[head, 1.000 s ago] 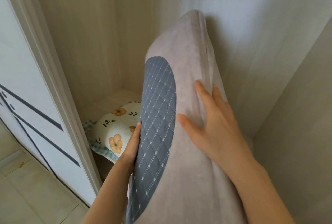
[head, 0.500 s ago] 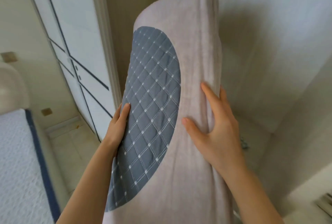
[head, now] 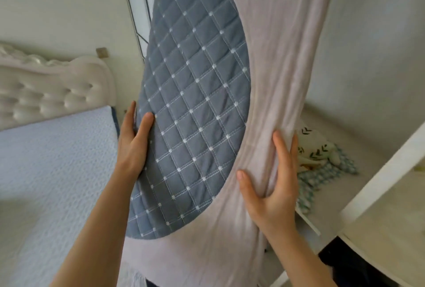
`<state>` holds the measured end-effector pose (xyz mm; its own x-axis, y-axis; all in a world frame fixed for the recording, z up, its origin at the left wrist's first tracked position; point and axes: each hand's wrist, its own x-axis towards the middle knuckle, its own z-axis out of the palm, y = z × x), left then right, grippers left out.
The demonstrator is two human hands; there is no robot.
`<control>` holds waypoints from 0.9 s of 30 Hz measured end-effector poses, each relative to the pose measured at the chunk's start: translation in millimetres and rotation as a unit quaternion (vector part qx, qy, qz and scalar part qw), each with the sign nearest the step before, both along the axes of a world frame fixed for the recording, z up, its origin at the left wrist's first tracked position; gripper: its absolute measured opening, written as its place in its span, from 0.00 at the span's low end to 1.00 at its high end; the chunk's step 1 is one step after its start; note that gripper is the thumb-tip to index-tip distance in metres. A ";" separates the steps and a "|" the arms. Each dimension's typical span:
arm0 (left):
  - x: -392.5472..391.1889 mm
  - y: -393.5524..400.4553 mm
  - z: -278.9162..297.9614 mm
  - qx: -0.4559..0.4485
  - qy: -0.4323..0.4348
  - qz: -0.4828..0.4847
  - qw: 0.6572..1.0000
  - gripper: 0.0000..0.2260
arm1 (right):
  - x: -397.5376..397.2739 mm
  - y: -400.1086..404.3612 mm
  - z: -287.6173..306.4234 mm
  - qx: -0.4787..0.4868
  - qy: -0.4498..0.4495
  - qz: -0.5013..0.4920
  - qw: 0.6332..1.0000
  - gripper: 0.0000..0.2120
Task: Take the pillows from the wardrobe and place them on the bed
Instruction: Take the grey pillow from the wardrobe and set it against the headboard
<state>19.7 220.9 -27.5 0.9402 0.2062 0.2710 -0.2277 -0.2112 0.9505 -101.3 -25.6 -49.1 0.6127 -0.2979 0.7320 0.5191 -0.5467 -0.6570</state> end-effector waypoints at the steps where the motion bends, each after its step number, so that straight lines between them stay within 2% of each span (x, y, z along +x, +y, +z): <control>1: -6.0 10.1 0.8 0.002 -0.005 0.015 1.000 0.36 | 1.3 4.4 -1.4 0.000 -0.004 0.014 1.000 0.36; 3: -16.2 32.6 -0.7 -0.002 -0.004 0.048 0.999 0.32 | 5.4 14.6 -5.2 -0.008 -0.009 0.042 0.999 0.36; 7: -33.6 79.3 -11.6 -0.076 0.054 0.098 0.991 0.21 | 19.1 44.2 -9.4 -0.035 0.006 0.123 0.992 0.36; 9: -41.7 101.1 -22.4 -0.076 0.063 0.115 0.988 0.15 | 29.8 60.1 -11.1 -0.047 0.018 0.166 0.985 0.36; 13: -55.5 138.0 -45.2 -0.055 0.076 0.133 0.987 0.14 | 61.1 88.7 -19.1 -0.051 0.052 0.224 0.972 0.36; 16: -57.5 164.9 -58.5 -0.048 0.081 0.180 0.979 0.09 | 87.9 116.2 -30.4 -0.047 0.074 0.279 0.956 0.37; 19: -46.9 189.5 -69.8 -0.053 0.092 0.238 0.965 0.11 | 121.8 146.4 -40.0 -0.033 0.115 0.330 0.936 0.44; 24: -9.2 210.5 -97.3 -0.006 0.106 0.347 0.932 0.33 | 197.7 192.4 -54.6 -0.071 0.210 0.352 0.909 0.48; 27: 15.2 217.8 -109.7 0.015 0.129 0.352 0.927 0.42 | 240.4 216.3 -66.3 -0.074 0.234 0.330 0.911 0.48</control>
